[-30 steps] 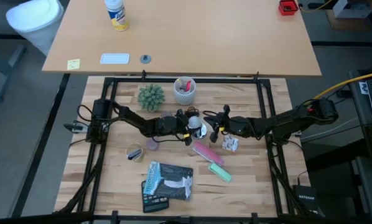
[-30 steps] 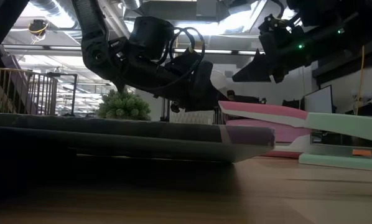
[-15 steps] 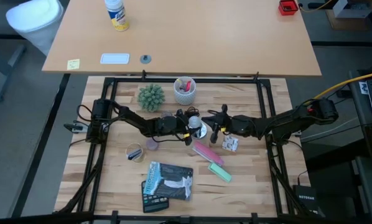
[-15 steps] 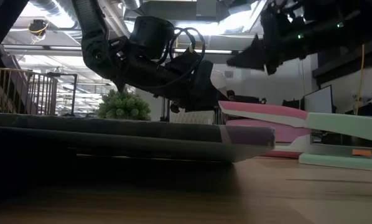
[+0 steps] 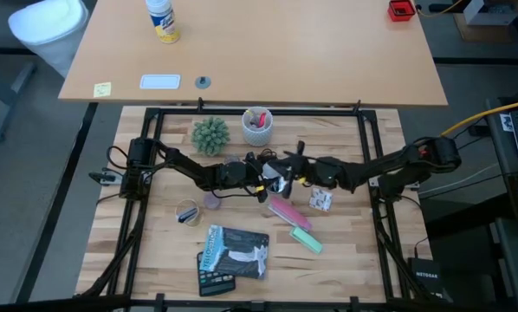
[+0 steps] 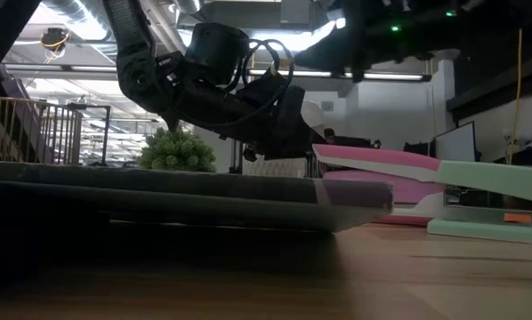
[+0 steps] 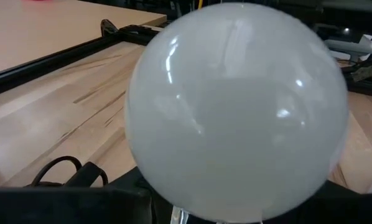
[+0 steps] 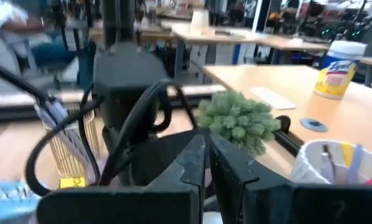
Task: Screw lightbulb
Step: Insert the lightbulb into the lamp
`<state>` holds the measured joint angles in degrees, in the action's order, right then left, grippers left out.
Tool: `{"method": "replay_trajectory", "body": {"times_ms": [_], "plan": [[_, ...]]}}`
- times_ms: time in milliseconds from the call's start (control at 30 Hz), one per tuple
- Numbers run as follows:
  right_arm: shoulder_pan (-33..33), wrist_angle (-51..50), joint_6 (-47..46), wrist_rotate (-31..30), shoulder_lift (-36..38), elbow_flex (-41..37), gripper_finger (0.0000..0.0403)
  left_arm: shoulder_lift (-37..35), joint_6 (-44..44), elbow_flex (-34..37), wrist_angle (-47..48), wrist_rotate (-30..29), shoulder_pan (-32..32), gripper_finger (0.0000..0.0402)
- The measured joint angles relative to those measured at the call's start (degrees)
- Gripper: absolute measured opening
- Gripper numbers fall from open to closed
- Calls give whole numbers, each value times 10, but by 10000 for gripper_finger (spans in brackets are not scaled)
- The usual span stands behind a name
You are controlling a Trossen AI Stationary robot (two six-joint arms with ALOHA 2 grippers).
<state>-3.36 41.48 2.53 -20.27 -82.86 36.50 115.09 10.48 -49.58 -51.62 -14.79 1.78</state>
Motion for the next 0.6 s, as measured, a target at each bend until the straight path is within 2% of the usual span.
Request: {"method": "replay_trajectory", "body": {"times_ms": [200, 600], "plan": [[0, -141, 9, -13, -40, 70, 28, 0, 1, 0, 2, -1, 0, 166], [0, -222, 7, -52, -39, 76, 28, 0, -1, 0, 5, 0, 0, 166]]}}
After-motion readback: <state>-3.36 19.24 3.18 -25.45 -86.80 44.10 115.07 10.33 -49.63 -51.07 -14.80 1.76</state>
